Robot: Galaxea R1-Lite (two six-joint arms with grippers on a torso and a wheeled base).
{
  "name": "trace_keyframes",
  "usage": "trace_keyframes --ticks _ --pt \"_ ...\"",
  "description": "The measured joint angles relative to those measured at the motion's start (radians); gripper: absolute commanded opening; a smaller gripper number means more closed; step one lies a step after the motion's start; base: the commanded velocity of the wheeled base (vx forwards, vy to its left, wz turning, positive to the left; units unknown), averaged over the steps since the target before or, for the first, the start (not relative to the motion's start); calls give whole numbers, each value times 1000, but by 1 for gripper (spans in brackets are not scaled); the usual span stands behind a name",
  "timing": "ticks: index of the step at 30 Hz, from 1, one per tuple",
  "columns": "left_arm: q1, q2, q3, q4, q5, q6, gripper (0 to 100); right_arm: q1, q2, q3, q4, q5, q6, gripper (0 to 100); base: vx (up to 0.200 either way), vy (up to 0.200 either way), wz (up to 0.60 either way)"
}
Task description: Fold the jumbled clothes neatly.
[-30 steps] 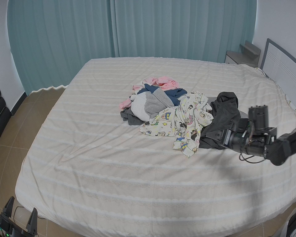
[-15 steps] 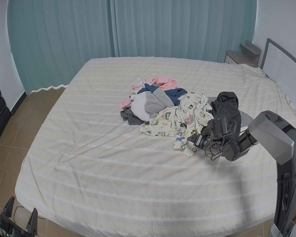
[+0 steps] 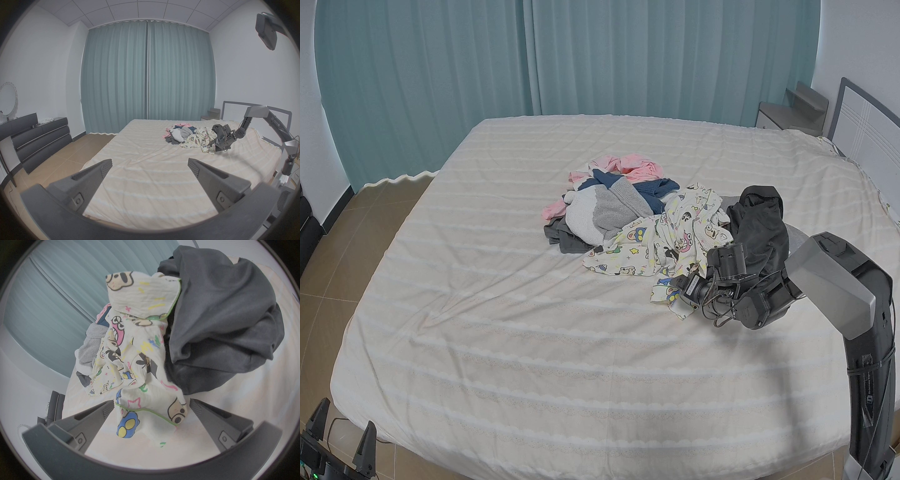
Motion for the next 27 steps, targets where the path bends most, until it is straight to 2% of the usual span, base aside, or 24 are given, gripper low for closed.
trace_keyframes --ticks 13,17,18,27 --pt "0 0 0 0 0 -12 100 27 78 -139 20 -30 -6 100 0 0 0" --pt "0 0 0 0 0 -12 100 39 96 -175 78 -32 -7 100 0 0 0" --pt "0 0 0 0 0 -12 100 44 99 -186 96 -33 -7 0 0 0 0" --pt "0 0 0 0 0 -12 100 61 124 -239 137 -70 -10 0 0 0 0"
